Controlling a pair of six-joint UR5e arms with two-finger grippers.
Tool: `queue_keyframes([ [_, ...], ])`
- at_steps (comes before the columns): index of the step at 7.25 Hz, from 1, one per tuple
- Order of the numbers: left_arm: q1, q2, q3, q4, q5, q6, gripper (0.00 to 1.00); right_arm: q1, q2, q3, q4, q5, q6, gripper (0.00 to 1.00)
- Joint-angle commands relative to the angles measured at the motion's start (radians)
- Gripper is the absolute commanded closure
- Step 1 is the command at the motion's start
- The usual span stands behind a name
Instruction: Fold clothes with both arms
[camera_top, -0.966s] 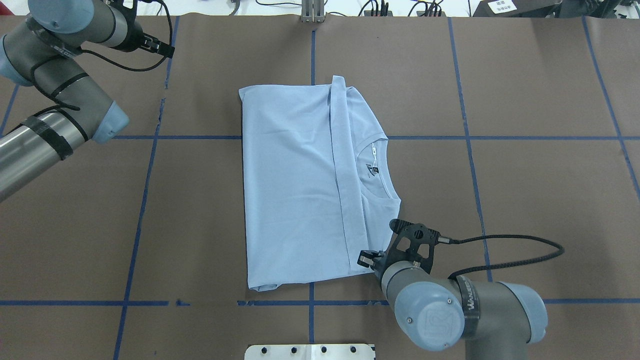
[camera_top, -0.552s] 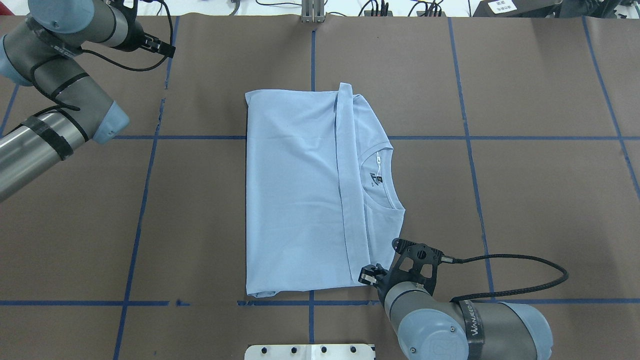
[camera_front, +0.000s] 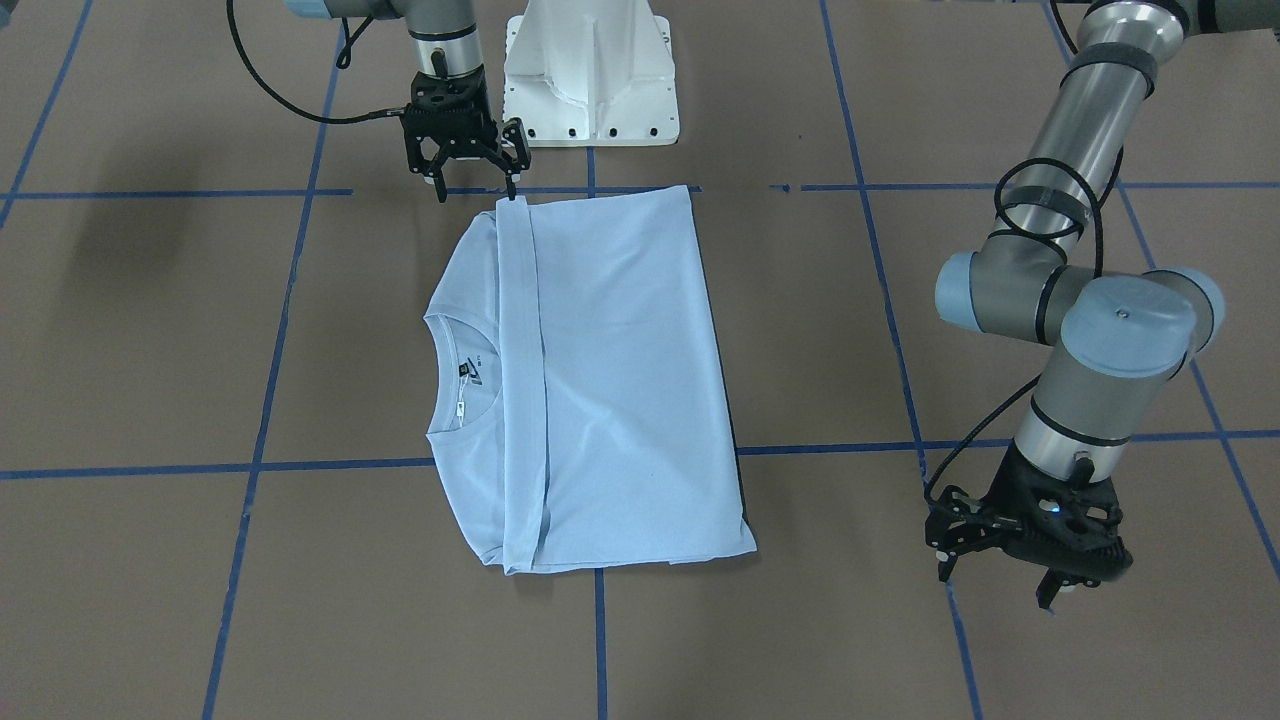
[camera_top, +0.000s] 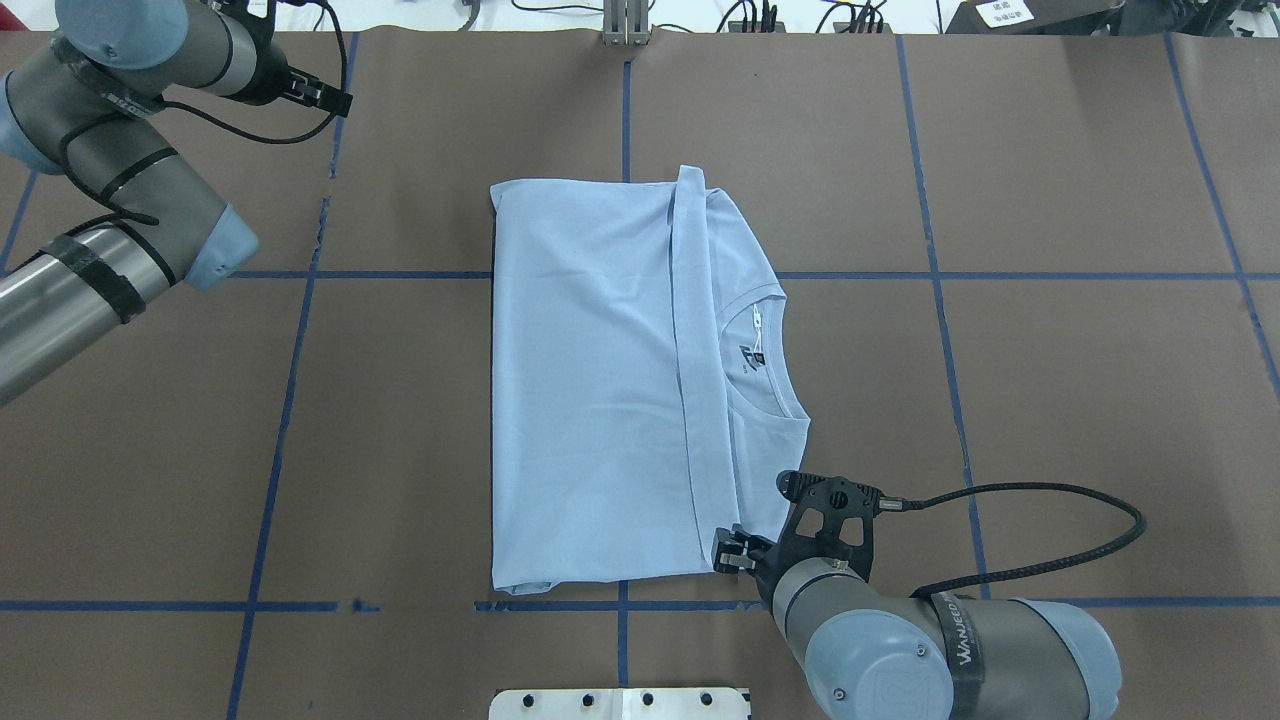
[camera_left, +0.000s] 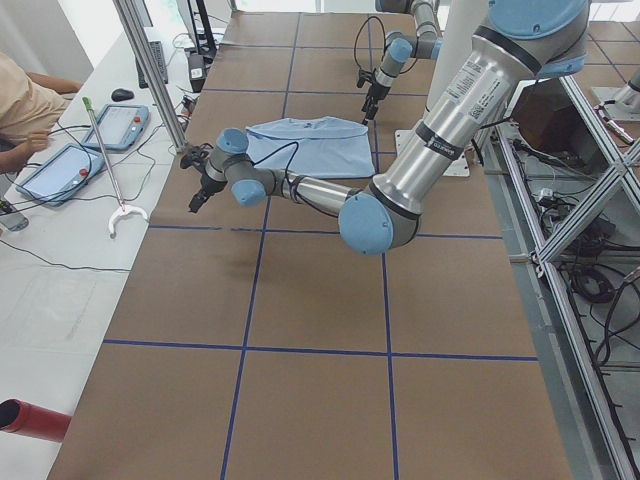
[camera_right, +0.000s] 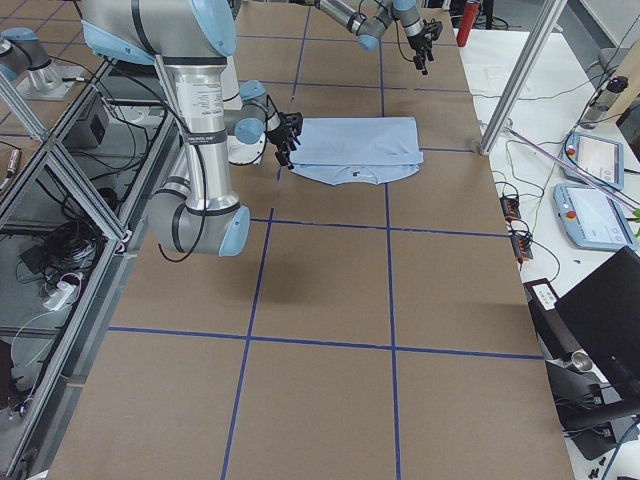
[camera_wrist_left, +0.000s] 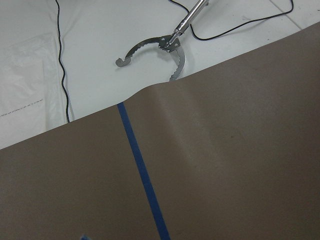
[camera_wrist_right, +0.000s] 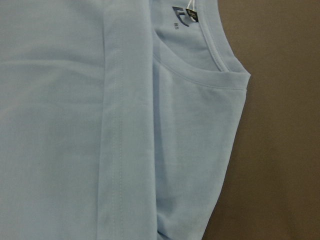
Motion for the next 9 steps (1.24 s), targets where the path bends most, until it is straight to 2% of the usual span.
queue_keyframes([
  [1,0.000,0.001,-0.003,-0.001,0.000,-0.021,0.00,-0.020,0.009,-0.013,0.002,-0.006,-0.203,0.24],
  [3,0.005,0.022,-0.031,0.000,0.000,-0.025,0.00,-0.028,0.010,-0.016,0.003,-0.012,-0.319,0.34],
  [5,0.005,0.027,-0.039,0.000,0.000,-0.027,0.00,-0.036,0.067,-0.072,0.005,-0.035,-0.353,0.37],
  [7,0.006,0.030,-0.037,0.000,-0.002,-0.027,0.00,-0.034,0.078,-0.082,0.006,-0.049,-0.420,0.44],
  [9,0.006,0.030,-0.037,0.002,-0.002,-0.027,0.00,-0.031,0.079,-0.083,0.011,-0.055,-0.449,0.61],
])
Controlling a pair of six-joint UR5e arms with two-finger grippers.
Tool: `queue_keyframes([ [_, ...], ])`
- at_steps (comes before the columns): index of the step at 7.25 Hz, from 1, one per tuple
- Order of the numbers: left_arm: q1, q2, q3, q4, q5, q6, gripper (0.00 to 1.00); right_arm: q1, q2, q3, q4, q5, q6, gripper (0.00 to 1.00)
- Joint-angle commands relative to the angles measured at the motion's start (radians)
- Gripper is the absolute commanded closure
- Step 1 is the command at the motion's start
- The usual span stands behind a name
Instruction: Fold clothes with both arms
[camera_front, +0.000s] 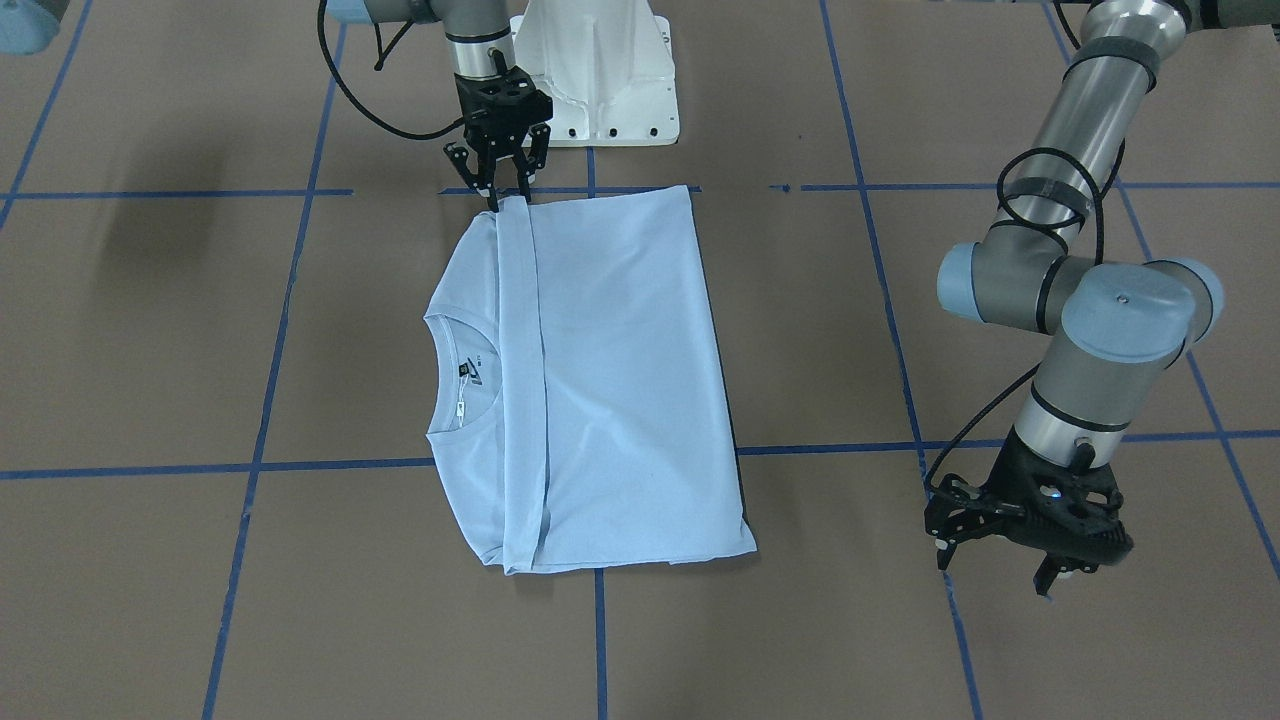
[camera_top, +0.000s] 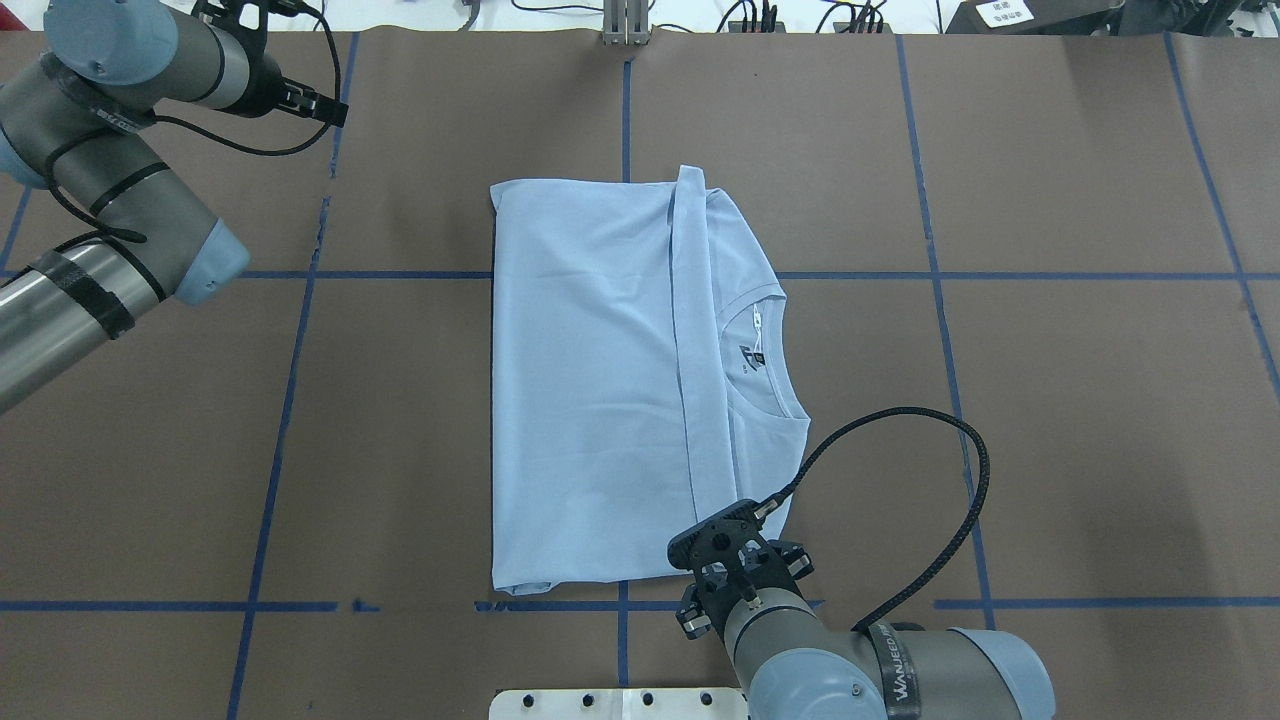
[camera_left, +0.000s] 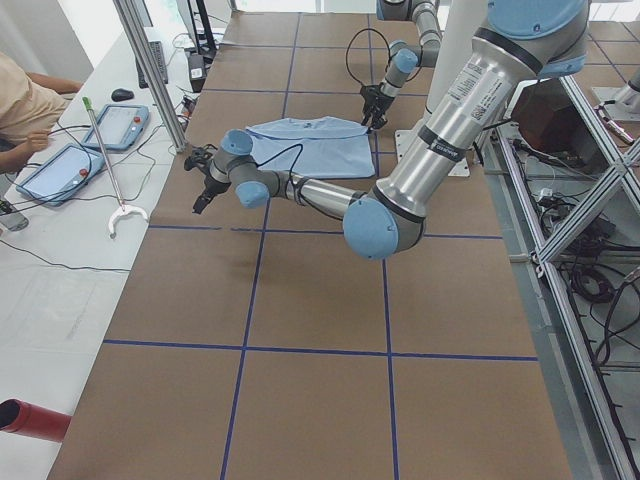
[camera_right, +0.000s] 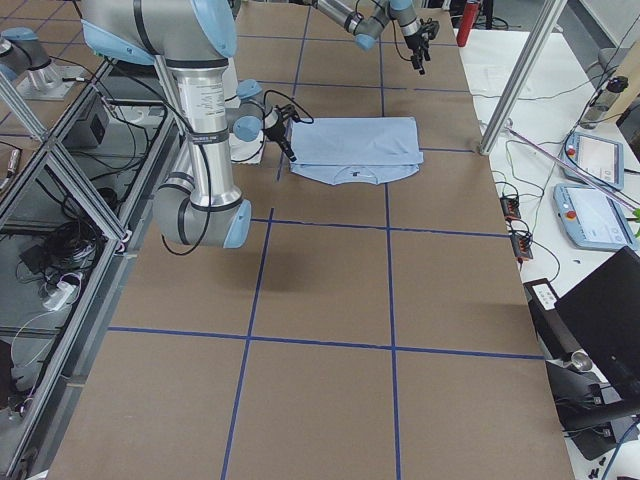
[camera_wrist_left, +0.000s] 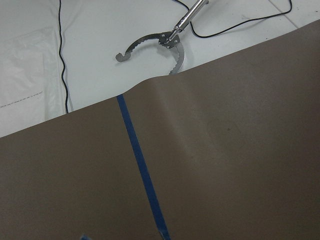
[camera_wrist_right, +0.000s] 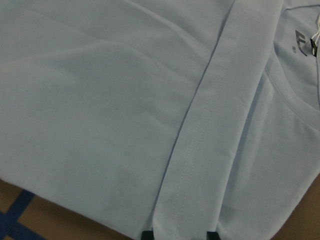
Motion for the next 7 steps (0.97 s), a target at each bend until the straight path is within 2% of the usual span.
queue_keyframes([
  [1,0.000,0.000,0.001,0.001,-0.001,0.000,0.00,0.001,0.002,0.000,0.006,-0.002,-0.019,0.70],
  [2,0.000,0.000,0.001,0.001,0.001,0.000,0.00,0.001,0.011,0.000,0.006,-0.002,-0.019,0.76],
  [4,0.000,0.000,0.001,0.000,0.001,0.000,0.00,0.003,0.016,-0.002,0.006,-0.003,-0.017,0.79],
  [5,0.002,0.000,0.001,0.000,-0.001,0.000,0.00,0.003,0.014,0.000,0.006,-0.005,-0.006,1.00],
  [7,0.003,0.000,-0.001,0.000,-0.001,0.000,0.00,0.015,0.016,0.006,0.008,-0.020,-0.003,1.00],
])
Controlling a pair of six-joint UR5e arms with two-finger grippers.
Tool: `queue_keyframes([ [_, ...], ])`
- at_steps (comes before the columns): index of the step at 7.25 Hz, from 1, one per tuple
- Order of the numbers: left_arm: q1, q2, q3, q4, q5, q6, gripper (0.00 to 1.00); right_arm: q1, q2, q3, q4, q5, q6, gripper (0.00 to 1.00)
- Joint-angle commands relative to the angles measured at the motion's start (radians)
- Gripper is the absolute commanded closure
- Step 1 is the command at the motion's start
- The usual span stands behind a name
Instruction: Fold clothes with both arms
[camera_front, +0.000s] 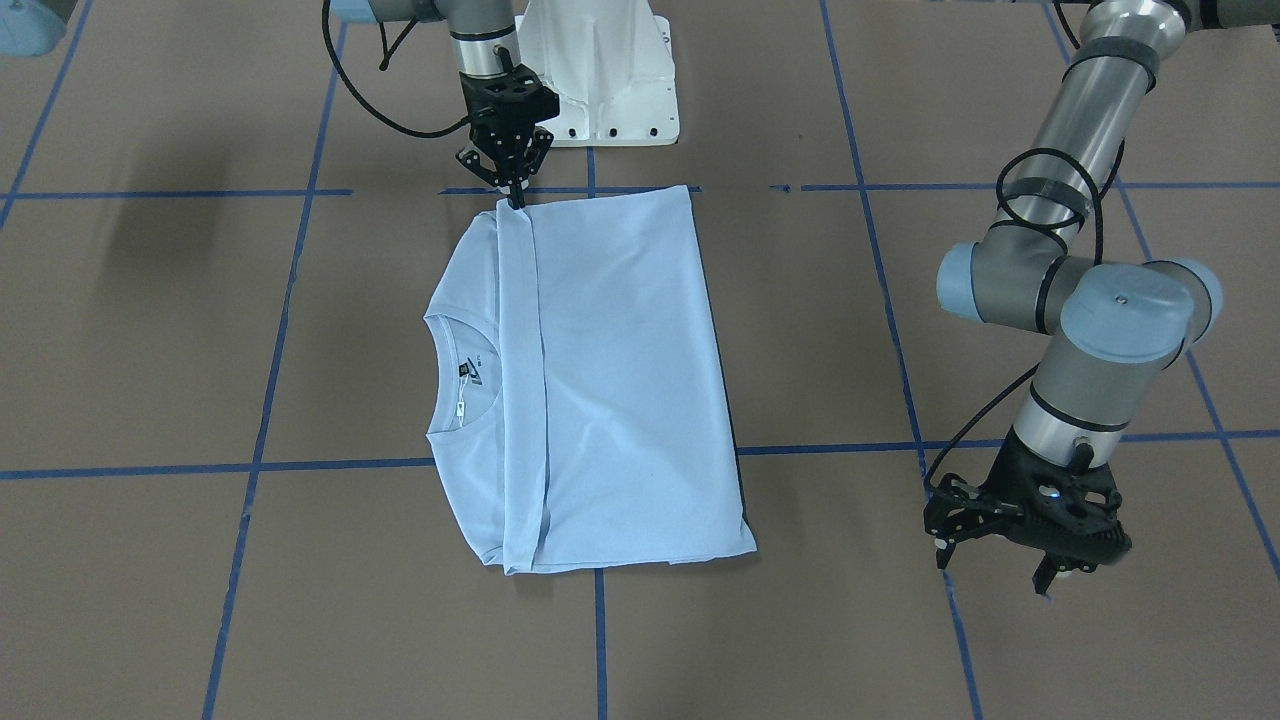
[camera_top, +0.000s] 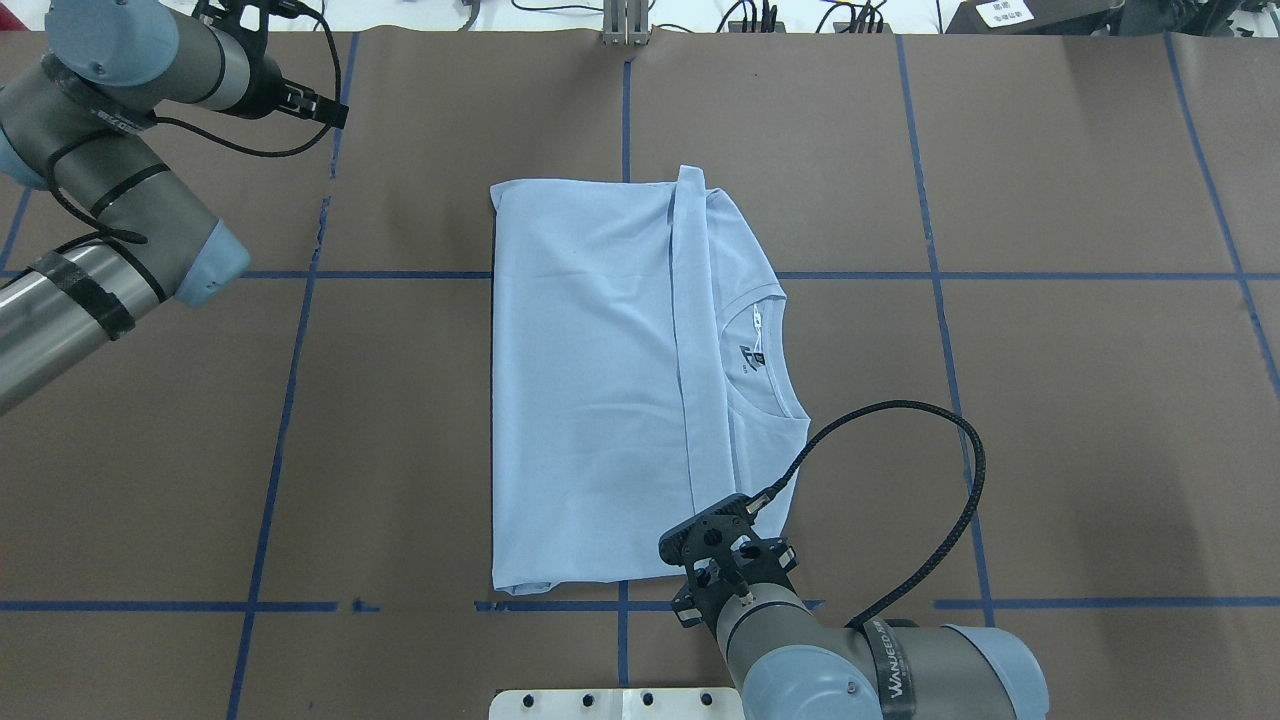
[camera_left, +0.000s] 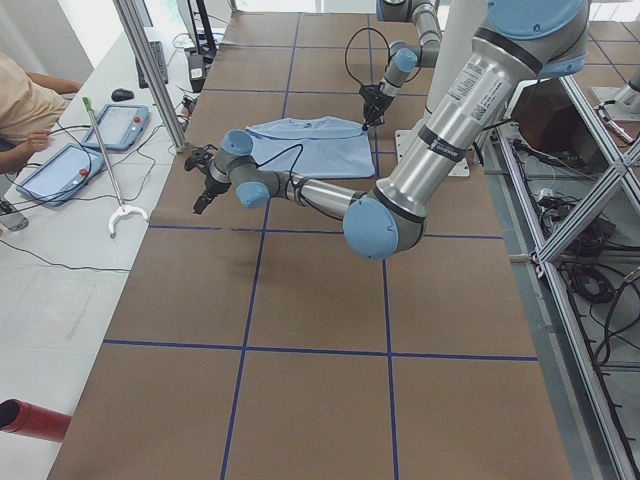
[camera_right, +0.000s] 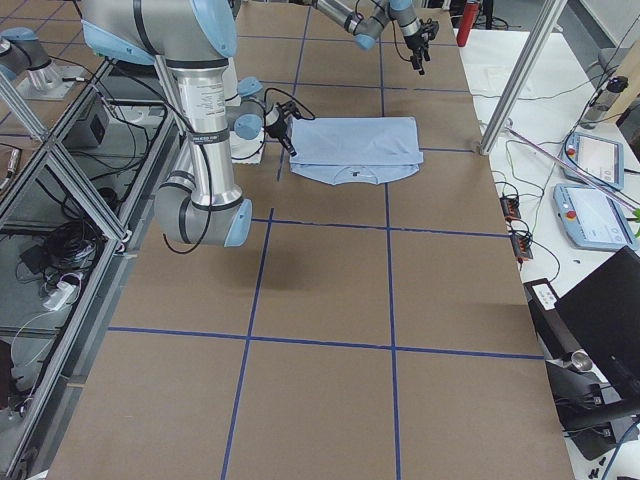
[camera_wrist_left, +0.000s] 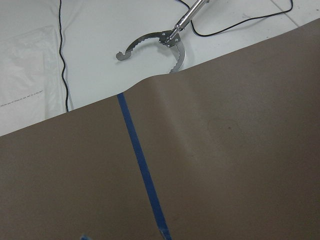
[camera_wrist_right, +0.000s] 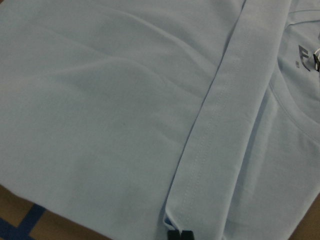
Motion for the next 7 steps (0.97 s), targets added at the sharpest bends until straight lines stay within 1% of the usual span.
queue_keyframes([
  [1,0.003,0.000,-0.001,0.000,0.000,-0.002,0.00,0.025,0.001,0.020,0.001,-0.006,0.004,1.00],
  [2,0.009,0.000,-0.001,-0.002,0.000,-0.002,0.00,0.040,-0.010,0.052,-0.002,-0.003,0.008,1.00],
  [3,0.015,0.000,-0.001,-0.002,0.000,-0.017,0.00,0.040,-0.046,0.054,-0.003,-0.002,0.104,1.00],
  [4,0.021,0.000,-0.001,-0.002,0.001,-0.021,0.00,0.040,-0.088,0.066,-0.002,0.001,0.277,1.00],
  [5,0.023,0.002,-0.001,-0.003,0.000,-0.021,0.00,0.031,-0.123,0.074,0.000,0.003,0.404,1.00],
  [6,0.023,0.009,-0.009,-0.003,0.000,-0.021,0.00,0.027,-0.141,0.091,-0.002,0.002,0.445,1.00],
  [7,0.023,0.020,-0.018,-0.002,0.001,-0.021,0.00,0.004,-0.154,0.103,0.000,-0.006,0.544,1.00],
])
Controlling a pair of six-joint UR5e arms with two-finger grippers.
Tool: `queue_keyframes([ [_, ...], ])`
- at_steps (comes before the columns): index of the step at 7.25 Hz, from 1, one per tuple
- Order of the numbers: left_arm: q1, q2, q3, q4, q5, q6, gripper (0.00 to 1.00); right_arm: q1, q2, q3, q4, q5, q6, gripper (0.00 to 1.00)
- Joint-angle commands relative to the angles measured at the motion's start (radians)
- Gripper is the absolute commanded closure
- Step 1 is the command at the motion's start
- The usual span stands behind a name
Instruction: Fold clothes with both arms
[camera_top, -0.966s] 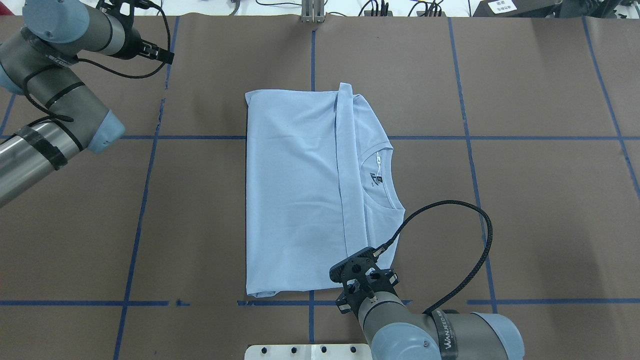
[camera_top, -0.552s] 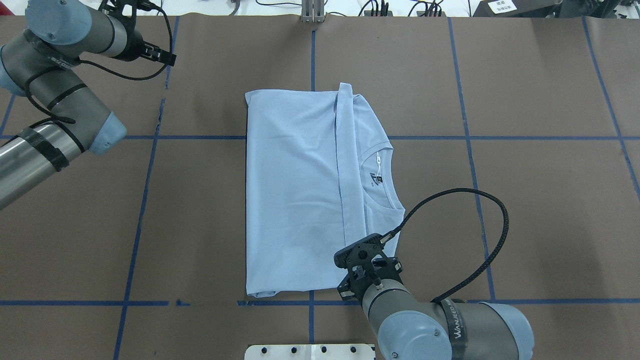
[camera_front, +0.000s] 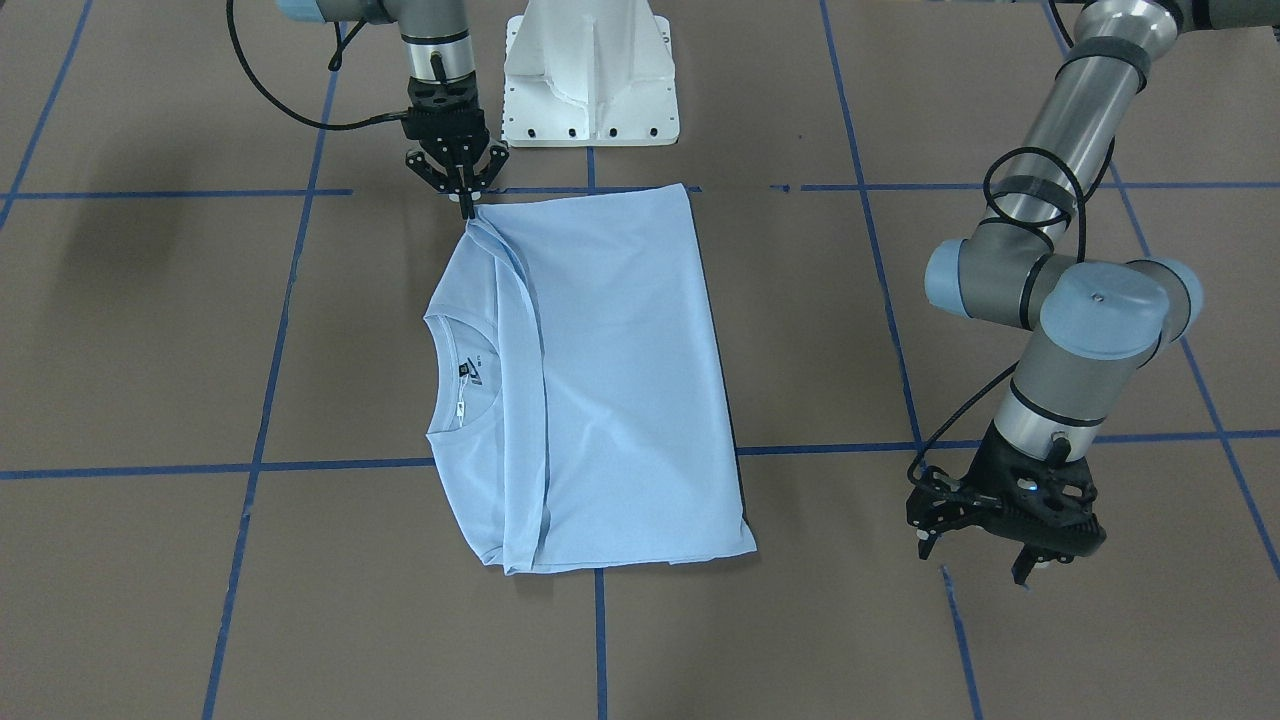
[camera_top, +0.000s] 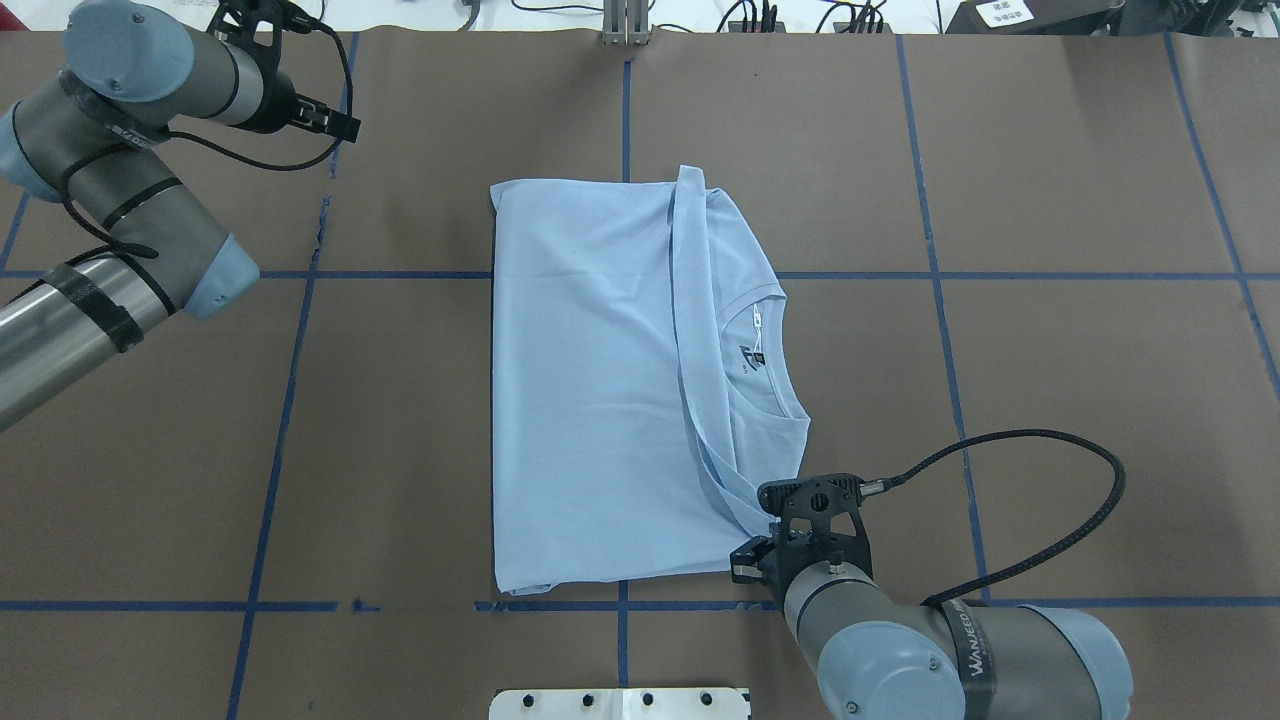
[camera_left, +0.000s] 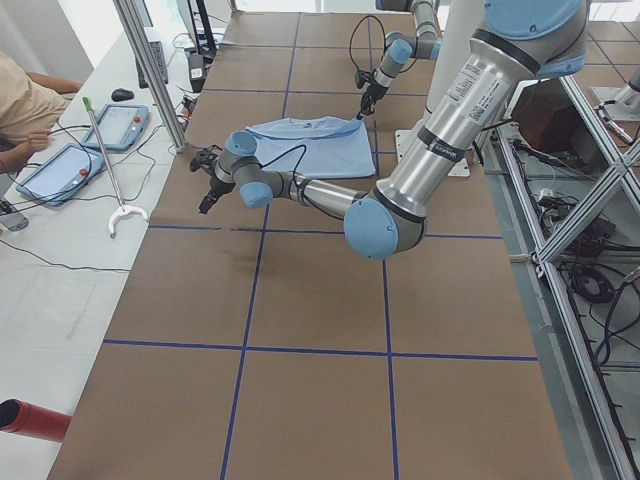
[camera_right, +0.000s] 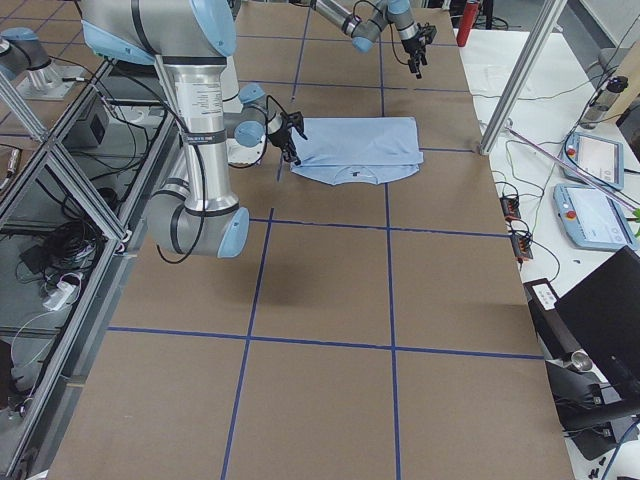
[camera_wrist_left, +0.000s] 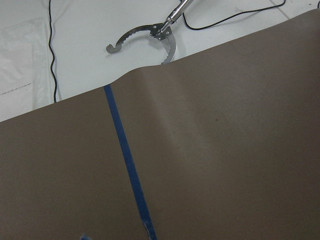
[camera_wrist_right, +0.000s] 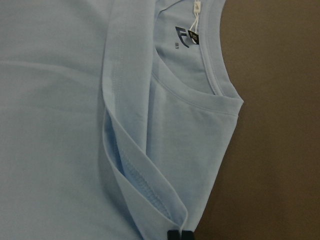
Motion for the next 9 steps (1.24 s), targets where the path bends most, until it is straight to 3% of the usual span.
queue_keyframes([
  [1,0.001,0.012,-0.011,0.001,0.001,0.000,0.00,-0.055,-0.023,0.018,0.001,-0.026,0.205,1.00],
  [3,0.001,0.012,-0.012,0.001,0.000,0.000,0.00,-0.121,-0.044,0.015,-0.001,-0.104,0.309,1.00],
  [4,0.001,0.012,-0.012,0.001,0.000,0.000,0.00,-0.120,-0.046,0.018,-0.001,-0.103,0.299,0.62],
  [5,0.001,0.012,-0.012,0.001,0.000,0.000,0.00,-0.113,-0.046,0.019,0.001,-0.098,0.285,0.01],
  [7,0.001,0.012,-0.014,0.001,0.000,0.000,0.00,-0.059,-0.034,0.065,0.001,-0.066,0.095,0.00],
  [9,0.002,0.012,-0.017,0.001,-0.046,-0.002,0.00,0.053,0.013,0.018,0.001,0.090,-0.107,0.00],
])
